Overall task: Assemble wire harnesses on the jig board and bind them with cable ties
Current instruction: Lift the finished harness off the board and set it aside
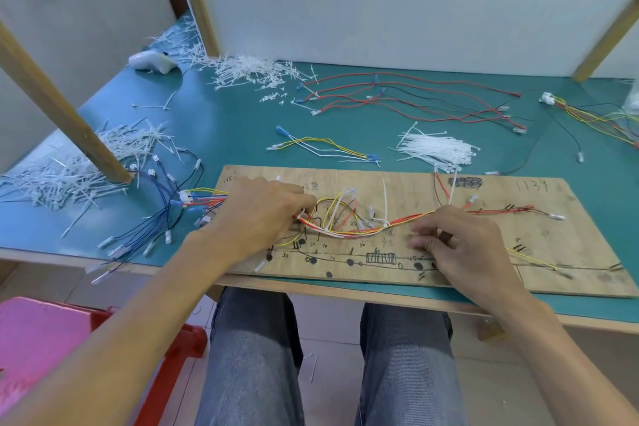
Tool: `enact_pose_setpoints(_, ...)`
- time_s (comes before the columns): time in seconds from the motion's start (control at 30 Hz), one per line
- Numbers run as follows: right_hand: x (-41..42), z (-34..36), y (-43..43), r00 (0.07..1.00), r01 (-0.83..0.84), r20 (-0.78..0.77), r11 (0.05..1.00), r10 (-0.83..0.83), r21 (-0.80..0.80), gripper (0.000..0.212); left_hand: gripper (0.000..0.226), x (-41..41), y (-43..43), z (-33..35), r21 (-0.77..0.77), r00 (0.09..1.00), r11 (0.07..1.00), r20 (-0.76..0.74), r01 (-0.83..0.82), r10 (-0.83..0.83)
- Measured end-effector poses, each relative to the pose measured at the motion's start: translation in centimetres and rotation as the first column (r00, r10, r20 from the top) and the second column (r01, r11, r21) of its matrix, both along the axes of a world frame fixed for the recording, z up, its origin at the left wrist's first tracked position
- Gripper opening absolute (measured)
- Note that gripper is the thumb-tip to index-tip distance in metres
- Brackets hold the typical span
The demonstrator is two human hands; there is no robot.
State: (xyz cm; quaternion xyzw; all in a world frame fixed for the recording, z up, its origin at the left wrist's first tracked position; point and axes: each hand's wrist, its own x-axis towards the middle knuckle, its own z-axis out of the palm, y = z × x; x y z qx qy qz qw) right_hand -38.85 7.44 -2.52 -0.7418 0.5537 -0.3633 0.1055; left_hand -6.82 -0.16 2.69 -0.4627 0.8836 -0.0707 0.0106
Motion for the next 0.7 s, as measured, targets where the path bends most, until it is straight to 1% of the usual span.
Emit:
enact_pose_setpoints(0.07, 0.0, 0.0, 0.0, 1.0, 0.0, -0.022, 1.0, 0.0, 0.001, 0.023, 0.02, -0.1, -0.4, 0.2, 0.014, 1.0, 1.0, 0.008, 0.011, -0.011)
enact_pose_setpoints(0.13, -0.2, 0.0, -0.1, 1.0, -0.019, -0.022, 1.0, 0.019, 0.016, 0.023, 0.017, 0.5, -0.7, 0.9, 0.032, 0.999, 0.999, -0.031, 0.025, -0.024)
enact_pose_setpoints(0.2, -0.3, 0.7, -0.3, 1.0, -0.015, -0.013, 0.999, 0.015, 0.047, 0.024, 0.017, 1.3, -0.6, 2.1, 0.054, 0.984, 0.999, -0.177, 0.005, 0.004)
enact_pose_setpoints(0.23, -0.1, 1.3, -0.6, 0.998, 0.009, -0.058, 0.999, -0.006, 0.049, 0.03, 0.018, 1.5, -0.4, 2.8, 0.069, 0.962, 0.998, -0.272, -0.016, 0.034)
enact_pose_setpoints(0.3, 0.6, 2.2, -1.2, 0.973, 0.028, -0.229, 0.999, -0.023, 0.016, 0.042, 0.025, 1.6, -0.4, 4.4, 0.105, 0.886, 0.994, -0.459, -0.021, 0.067)
enact_pose_setpoints(0.33, 1.2, 2.8, -1.6, 0.957, 0.031, -0.288, 0.999, -0.027, 0.009, 0.04, 0.022, 1.4, -0.5, 5.1, 0.135, 0.835, 0.991, -0.546, 0.005, 0.07)
enact_pose_setpoints(0.37, 1.8, 3.6, -1.8, 0.955, 0.017, -0.298, 1.0, -0.012, 0.016, 0.033, 0.016, 1.1, -0.6, 5.8, 0.166, 0.783, 0.986, -0.617, 0.033, 0.078)
enact_pose_setpoints(0.4, 2.3, 4.2, -1.9, 0.965, -0.012, -0.26, 0.999, 0.021, 0.034, 0.029, 0.013, 0.8, -0.7, 6.4, 0.183, 0.731, 0.982, -0.677, 0.052, 0.087)
enact_pose_setpoints(0.43, 2.5, 4.9, -1.9, 0.983, -0.049, -0.175, 0.998, 0.056, 0.045, 0.032, 0.016, 0.5, -0.8, 6.9, 0.185, 0.675, 0.981, -0.732, 0.062, 0.095)
enact_pose_setpoints(0.47, 2.6, 5.5, -2.0, 0.995, -0.073, -0.066, 0.997, 0.075, 0.034, 0.035, 0.02, 0.5, -0.8, 7.4, 0.185, 0.614, 0.98, -0.783, 0.072, 0.102)
enact_pose_setpoints(0.53, 2.6, 7.2, -1.9, 0.986, -0.073, 0.147, 0.997, 0.074, -0.01, 0.034, 0.032, 0.8, -0.7, 8.2, 0.213, 0.48, 0.971, -0.867, 0.109, 0.136)
enact_pose_setpoints(0.6, 2.9, 9.4, -1.6, 0.948, -0.07, 0.311, 0.998, 0.069, -0.009, 0.034, 0.037, 1.3, -0.3, 8.5, 0.262, 0.352, 0.946, -0.918, 0.191, 0.183)
enact_pose_setpoints(0.7, 4.1, 12.8, -1.9, 0.849, -0.092, 0.519, 0.995, 0.1, -0.041, 0.038, 0.031, 1.2, 0.9, 8.0, 0.284, 0.204, 0.919, -0.951, 0.273, 0.233)
